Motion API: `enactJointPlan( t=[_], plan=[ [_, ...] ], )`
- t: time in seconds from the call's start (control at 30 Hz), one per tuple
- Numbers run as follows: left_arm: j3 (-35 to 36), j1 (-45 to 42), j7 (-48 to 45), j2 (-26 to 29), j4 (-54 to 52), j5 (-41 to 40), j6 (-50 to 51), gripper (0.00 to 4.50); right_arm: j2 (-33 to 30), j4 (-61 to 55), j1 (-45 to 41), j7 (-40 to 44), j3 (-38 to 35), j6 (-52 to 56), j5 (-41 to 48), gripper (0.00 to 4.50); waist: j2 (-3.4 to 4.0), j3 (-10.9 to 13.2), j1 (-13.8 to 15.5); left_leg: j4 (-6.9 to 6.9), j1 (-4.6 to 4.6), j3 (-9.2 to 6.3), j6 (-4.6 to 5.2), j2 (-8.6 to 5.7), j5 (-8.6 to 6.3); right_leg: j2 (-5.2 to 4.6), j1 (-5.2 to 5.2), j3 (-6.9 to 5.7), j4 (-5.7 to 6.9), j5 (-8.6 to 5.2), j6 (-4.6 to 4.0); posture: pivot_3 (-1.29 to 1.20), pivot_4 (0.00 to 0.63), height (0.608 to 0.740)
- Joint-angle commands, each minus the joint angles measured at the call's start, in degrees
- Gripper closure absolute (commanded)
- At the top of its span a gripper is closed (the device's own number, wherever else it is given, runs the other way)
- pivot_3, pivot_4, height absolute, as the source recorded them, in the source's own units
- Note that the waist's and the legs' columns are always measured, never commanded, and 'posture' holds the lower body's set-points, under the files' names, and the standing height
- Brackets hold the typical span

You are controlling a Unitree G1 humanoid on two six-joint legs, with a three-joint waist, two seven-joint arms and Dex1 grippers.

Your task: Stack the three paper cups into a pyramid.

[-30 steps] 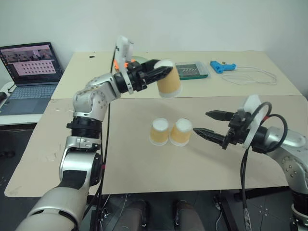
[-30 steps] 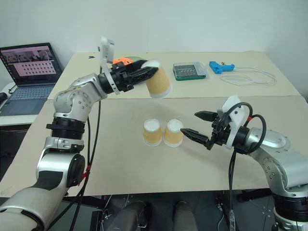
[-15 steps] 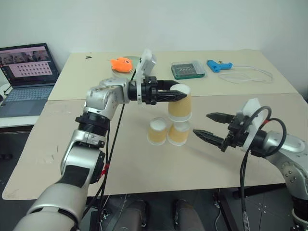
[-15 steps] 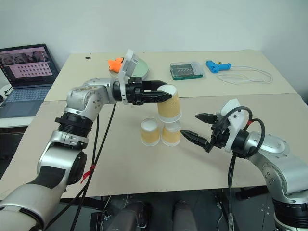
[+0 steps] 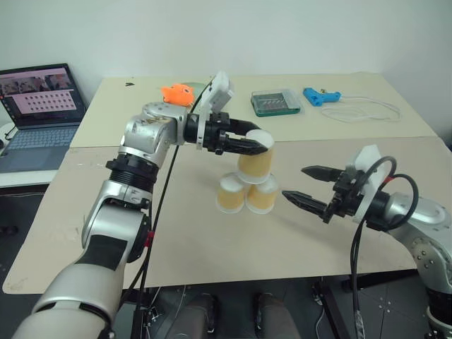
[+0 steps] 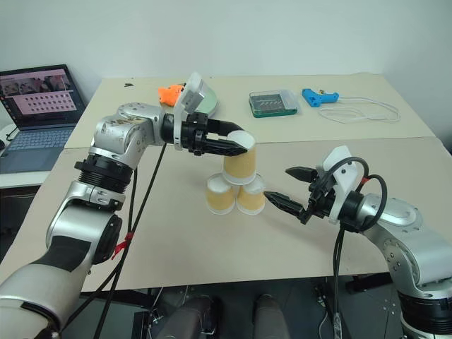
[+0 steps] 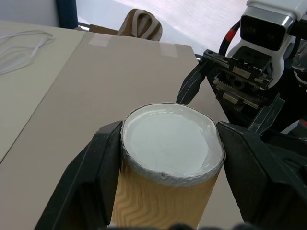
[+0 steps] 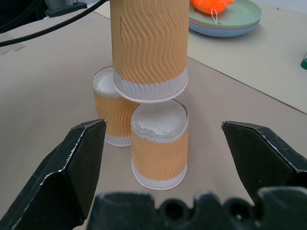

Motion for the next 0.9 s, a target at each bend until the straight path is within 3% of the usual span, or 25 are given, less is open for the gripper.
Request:
enactJointPlan(
  t=[0.03, 0.9],
  plan=[
    [0.1, 0.5, -0.7, 0.0, -3.6, -0.2, -0.4, 1.35, -0.5, -0.9, -0.9, 0.0, -1.4, -1.5, -0.1, 0.0, 0.0, 0.0, 0.0, 0.0, 0.0, 0.0, 0.0, 0.0, 0.0, 0.0, 0.0, 0.0, 0.01, 0.0, 0.0, 0.0, 0.15, 0.73],
    [-0.1, 2.1, 0.3, -0.4, -4.2, 1.5, -1.6, 1.35, -0.9, -0.9, -0.9, 0.3, -2.2, -1.3, 0.4, 0.0, 0.0, 0.0, 0.0, 0.02, 0.01, 0.0, 0.05, 0.0, 0.04, 0.0, 0.01, 0.0, 0.02, 0.02, -0.02, 0.0, 0.15, 0.73]
  ],
)
